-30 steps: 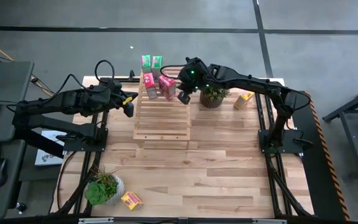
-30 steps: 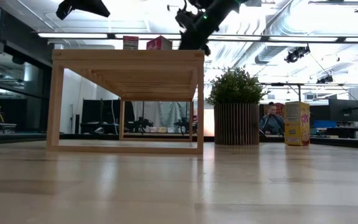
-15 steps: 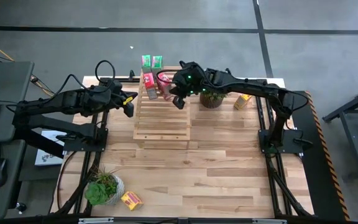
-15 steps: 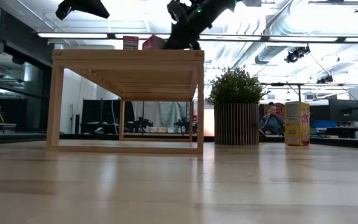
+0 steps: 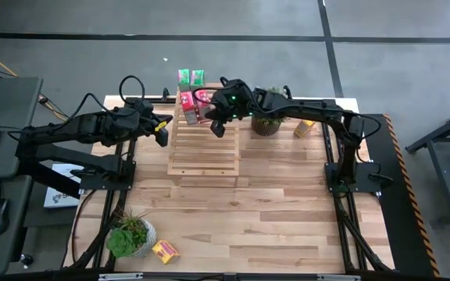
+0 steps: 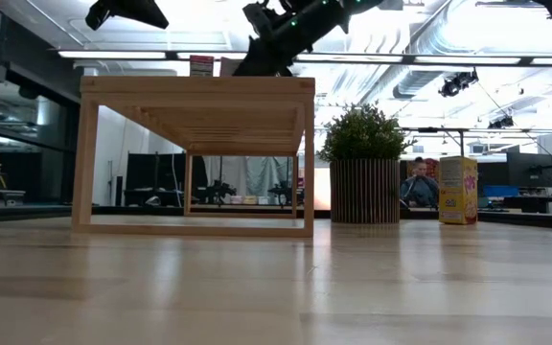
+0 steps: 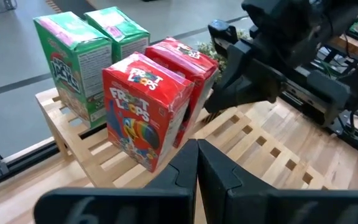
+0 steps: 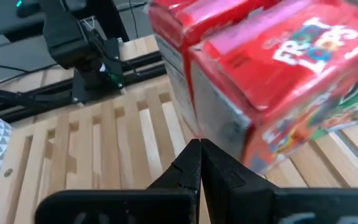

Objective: Stack cereal on shelf
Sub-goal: Put the red cereal box on the shelf aligned with the other red cereal box

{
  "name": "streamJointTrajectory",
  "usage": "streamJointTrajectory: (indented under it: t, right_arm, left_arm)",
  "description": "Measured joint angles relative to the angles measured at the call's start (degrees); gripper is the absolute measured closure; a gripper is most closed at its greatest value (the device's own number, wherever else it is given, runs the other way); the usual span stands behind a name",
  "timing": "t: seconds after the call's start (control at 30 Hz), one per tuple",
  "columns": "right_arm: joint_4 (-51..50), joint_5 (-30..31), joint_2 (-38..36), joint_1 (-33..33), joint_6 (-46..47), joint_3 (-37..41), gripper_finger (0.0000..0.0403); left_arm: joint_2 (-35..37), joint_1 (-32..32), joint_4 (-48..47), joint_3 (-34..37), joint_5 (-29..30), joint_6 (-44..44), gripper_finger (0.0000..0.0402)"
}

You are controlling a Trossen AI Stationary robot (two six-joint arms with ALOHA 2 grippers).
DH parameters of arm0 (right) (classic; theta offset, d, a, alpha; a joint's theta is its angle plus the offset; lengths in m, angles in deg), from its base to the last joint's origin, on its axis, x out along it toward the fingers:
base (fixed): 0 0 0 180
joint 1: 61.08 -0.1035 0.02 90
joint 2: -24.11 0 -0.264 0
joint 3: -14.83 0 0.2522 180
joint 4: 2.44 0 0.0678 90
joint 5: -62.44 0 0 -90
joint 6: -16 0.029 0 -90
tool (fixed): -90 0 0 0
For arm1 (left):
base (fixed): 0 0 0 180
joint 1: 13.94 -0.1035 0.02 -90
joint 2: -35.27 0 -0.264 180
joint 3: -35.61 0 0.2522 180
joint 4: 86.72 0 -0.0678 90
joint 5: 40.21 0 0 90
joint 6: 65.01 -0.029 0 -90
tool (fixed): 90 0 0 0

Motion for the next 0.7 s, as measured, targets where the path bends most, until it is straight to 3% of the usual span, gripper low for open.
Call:
streamJointTrajectory:
  t: [0.33,0.53,0.7]
  right_arm:
    - [-5.04,-6.04,-1.75,-0.53,-3.62,0.00,0.0402]
    - [-7.88,4.88,-3.06,-0.49,-4.49,0.00,0.0402]
    - [-6.83,8.84,-2.21,-0.49,-3.97,0.00,0.0403]
  left_arm:
    - [0.00,0.00,-0.08,-0.02,0.14,0.00,0.0401]
    - [0.00,0.00,-0.46,-0.02,0.13,0.01,0.0401]
    - [0.00,0.00,-0.76,-0.02,0.12,0.01,0.0401]
